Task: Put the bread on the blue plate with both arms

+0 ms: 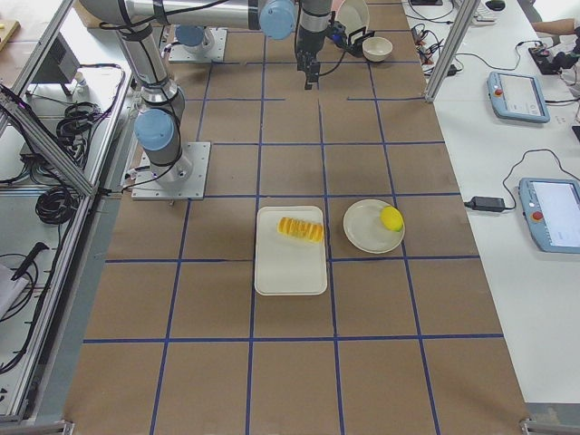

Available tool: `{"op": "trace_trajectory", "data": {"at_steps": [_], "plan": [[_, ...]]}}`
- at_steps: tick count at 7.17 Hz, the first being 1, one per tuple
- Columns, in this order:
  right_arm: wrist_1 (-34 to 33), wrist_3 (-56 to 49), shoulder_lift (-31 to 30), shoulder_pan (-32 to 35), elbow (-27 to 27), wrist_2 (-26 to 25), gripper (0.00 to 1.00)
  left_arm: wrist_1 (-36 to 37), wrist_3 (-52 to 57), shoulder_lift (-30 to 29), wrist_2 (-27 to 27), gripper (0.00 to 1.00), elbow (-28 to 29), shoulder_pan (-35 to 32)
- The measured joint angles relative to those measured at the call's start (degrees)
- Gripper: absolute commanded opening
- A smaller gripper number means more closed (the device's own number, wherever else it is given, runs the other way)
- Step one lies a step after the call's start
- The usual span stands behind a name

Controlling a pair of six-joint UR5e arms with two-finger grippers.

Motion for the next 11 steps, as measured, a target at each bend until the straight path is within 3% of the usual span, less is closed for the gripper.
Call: {"op": "trace_trajectory", "data": {"at_steps": [4,6,9,11], "plan": [[-0.1,0.0,0.0,0.0,0.0,0.0,1.0,-4.6,-2.1,-0.2,-1.1,1.0,0.8,-0.1],[0.0,-0.1,0.1,0.0,0.2,0.4,1.0,-4.3,2.3,-1.0,-1.1,1.0,1.0,2.4],[-7.2,-3.9,0.4,-3.9,5.5,0.3,0.98,-4.1,21.5,-1.8,-1.1,1.0,1.1,15.0],[-16.6,-14.2,0.5,-16.7,13.0,0.5,0.98,-3.4,37.3,-3.2,-1.6,1.0,1.2,25.8]]}}
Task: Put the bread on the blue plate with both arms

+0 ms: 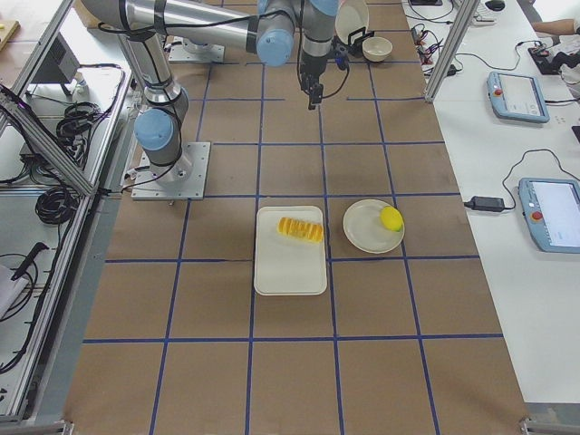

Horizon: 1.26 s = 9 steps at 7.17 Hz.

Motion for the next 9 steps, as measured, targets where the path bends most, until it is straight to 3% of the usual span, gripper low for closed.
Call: {"op": "trace_trajectory", "data": {"at_steps": [2,4,6,9], "plan": [[-10.5,-10.8,1.5,-13.7,6.7,0.0,0.98,3.8,13.8,-6.8,-2.2,1.0,2.8,7.2],[-15.5,-14.5,5.9,-21.5,8.1,-0.1,0.98,5.3,19.0,-16.8,-5.6,1.0,11.1,8.8],[-19.5,-15.6,11.6,-25.4,8.4,0.1,0.98,4.9,18.6,-26.7,-10.9,1.0,19.3,8.3],[-24.0,-15.9,16.3,-26.6,8.6,0.2,0.93,3.3,11.6,-35.2,-14.5,1.0,21.9,6.3]]}}
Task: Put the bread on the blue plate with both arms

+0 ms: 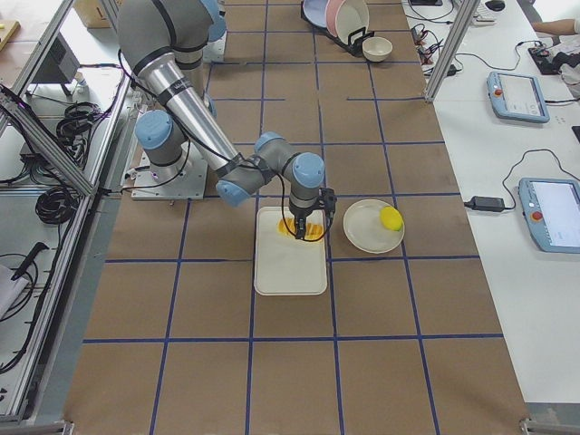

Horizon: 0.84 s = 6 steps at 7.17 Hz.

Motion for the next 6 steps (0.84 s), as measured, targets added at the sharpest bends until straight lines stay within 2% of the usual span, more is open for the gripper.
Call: {"op": "trace_trajectory", "data": {"at_steps": [1,2,3,4,5,6], "plan": [[-1.3,0.0,1.2,0.0,0.0,0.0,0.87,-0.4,-2.0,-0.9,0.0,1.0,-0.2,-0.8],[-2.0,0.0,1.8,0.0,0.0,0.1,0.34,-0.5,-2.8,-1.6,0.0,1.0,-0.4,-1.2],[-2.2,-0.2,2.0,0.0,0.2,0.1,0.07,-0.6,-3.1,-2.4,0.1,0.98,-0.4,-1.3],[-2.2,-0.7,2.0,0.1,0.4,0.0,0.04,-0.6,-3.1,-3.0,0.1,0.74,-0.5,-1.2],[-2.2,-1.2,1.9,0.2,0.5,-0.2,0.02,-0.6,-3.2,-3.3,0.1,0.45,-0.5,-1.1],[-2.1,-1.4,1.7,0.3,0.5,-0.3,0.01,-0.8,-3.2,-3.5,0.2,0.24,-0.5,-1.0]]}}
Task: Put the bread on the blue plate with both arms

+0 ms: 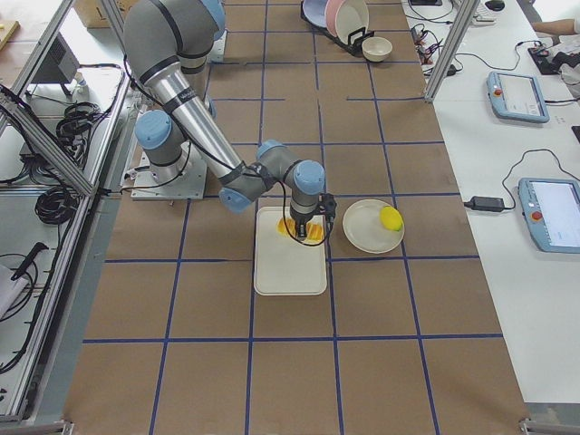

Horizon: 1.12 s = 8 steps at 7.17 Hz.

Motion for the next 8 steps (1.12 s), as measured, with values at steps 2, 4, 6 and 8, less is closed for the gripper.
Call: {"op": "trace_trajectory", "data": {"at_steps": [2,4,6,8], "plan": [[0.2,-0.4,-0.4,0.2,-0.3,0.0,0.0,-1.2,-1.0,0.1,1.1,0.1,0.5,0.1],[1.6,-1.3,-2.7,0.4,-0.8,0.1,0.0,-2.1,-2.5,0.8,3.0,0.07,1.3,0.1],[7.9,-1.7,-8.0,1.9,-2.8,0.3,0.0,-2.8,-2.9,2.0,4.8,0.07,1.6,0.9],[16.8,-0.2,-14.4,7.3,-7.3,0.0,0.0,-5.2,-2.9,4.2,6.4,0.07,1.7,2.3]]}}
